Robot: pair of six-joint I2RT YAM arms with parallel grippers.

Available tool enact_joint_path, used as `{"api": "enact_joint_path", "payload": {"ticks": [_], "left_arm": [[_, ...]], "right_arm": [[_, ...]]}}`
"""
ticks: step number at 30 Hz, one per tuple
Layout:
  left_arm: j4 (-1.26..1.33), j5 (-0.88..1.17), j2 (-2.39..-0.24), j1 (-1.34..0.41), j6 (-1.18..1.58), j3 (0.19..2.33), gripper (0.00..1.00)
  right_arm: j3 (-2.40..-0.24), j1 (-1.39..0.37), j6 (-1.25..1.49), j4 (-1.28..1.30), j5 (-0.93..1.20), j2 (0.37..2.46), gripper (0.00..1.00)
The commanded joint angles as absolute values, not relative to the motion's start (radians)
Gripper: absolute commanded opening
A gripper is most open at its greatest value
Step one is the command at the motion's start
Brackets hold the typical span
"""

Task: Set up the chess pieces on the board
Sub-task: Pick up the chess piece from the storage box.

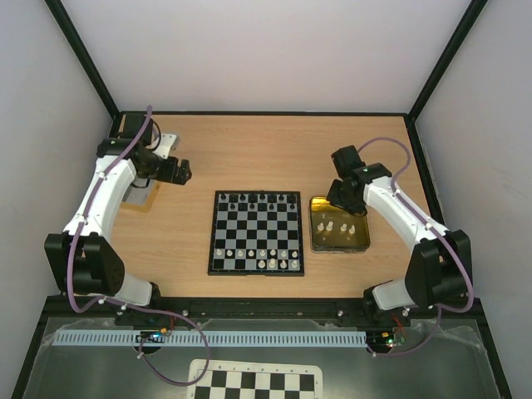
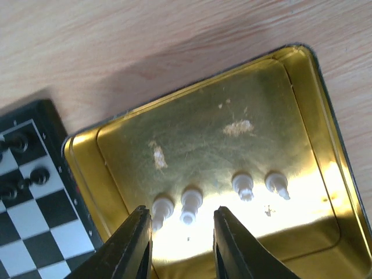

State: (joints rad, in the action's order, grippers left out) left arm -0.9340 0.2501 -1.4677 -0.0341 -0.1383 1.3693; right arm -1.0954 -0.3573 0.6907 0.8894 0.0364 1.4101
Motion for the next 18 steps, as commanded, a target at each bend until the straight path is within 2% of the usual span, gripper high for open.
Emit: {"api": "enact_joint_path", "payload": {"ticks": [1, 9, 18], "left_arm": [[-0.946, 0.232, -1.448, -0.015, -0.144, 1.388, 0.99], [-0.945, 0.280, -1.409, 0.035, -0.143, 1.375, 0.99], [-0.935, 0.302, -1.397, 0.040, -0.139, 1.333, 0.99]], "right_arm": [[-1.088, -0.297, 0.666, 0.832, 0.109, 1.456, 0.28], [-1.212, -0.292, 0.652, 0.862, 0.097, 1.568, 0.28], [-1.160, -0.293, 0.640, 0.885, 0.049, 1.514, 0.28]]}}
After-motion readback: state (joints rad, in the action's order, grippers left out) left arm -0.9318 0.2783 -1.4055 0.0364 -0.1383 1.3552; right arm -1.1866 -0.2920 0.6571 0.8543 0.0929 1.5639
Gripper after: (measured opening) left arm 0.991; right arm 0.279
